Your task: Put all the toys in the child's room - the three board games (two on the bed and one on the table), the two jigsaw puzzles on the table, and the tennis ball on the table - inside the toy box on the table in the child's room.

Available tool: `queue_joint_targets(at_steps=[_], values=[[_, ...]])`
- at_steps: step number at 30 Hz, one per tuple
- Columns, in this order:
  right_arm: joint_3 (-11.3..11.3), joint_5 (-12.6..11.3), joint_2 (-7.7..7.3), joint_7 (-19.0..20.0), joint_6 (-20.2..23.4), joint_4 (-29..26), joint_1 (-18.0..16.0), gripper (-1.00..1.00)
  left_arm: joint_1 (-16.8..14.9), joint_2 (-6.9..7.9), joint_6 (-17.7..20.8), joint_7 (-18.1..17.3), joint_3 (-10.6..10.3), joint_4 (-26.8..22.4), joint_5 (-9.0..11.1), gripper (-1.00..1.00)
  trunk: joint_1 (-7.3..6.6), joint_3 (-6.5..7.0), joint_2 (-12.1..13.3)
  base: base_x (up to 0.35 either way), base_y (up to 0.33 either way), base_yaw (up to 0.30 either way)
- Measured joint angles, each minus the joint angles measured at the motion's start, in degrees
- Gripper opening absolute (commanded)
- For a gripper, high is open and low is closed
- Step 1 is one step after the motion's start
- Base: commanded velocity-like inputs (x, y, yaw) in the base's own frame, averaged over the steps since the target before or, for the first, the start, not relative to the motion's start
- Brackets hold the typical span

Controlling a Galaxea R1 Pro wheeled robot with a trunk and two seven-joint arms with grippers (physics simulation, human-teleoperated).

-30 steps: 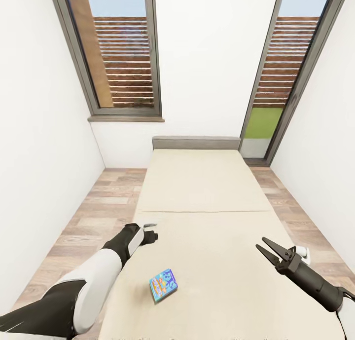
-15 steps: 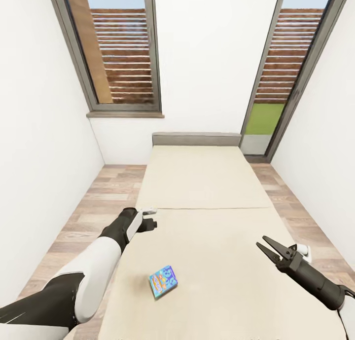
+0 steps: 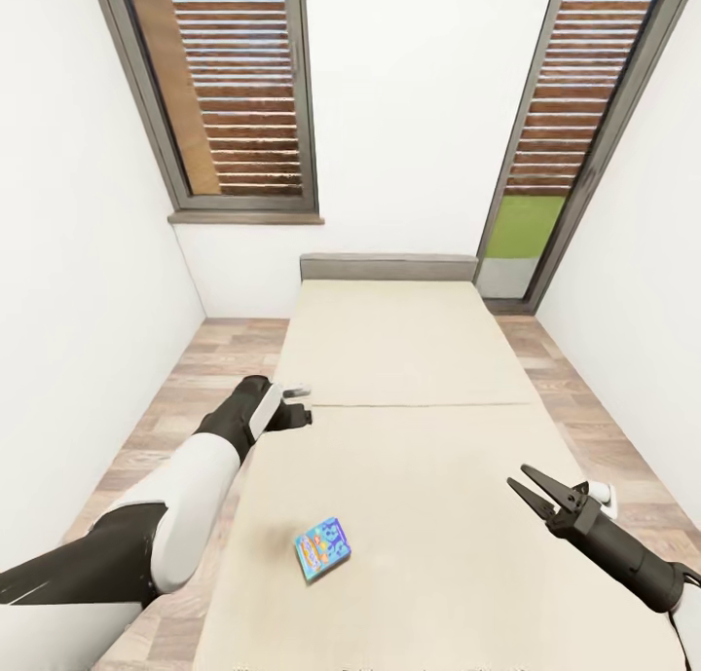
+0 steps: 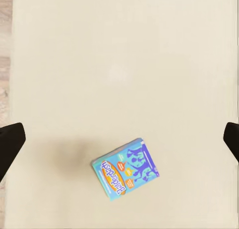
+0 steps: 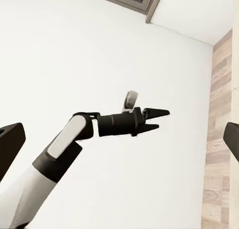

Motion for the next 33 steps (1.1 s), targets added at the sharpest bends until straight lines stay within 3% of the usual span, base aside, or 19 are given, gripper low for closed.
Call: queue_joint_targets(at_steps=[9,33], values=[[-0.1,0.0,-0.02,0.0,0.2,0.0,0.0,1.0,-1.7,0.0,2.1,-0.4,0.2,0.4,1.0,1.0,0.0,-0.85,0.0,0.0,0.0,0.0],[-0.1,0.0,-0.87,0.0,0.1,0.2,0.0,1.0,-1.8,0.0,1.3,-0.7,0.0,0.4,1.1,1.0,0.0,-3.1,0.0,0.0,0.0,0.0]])
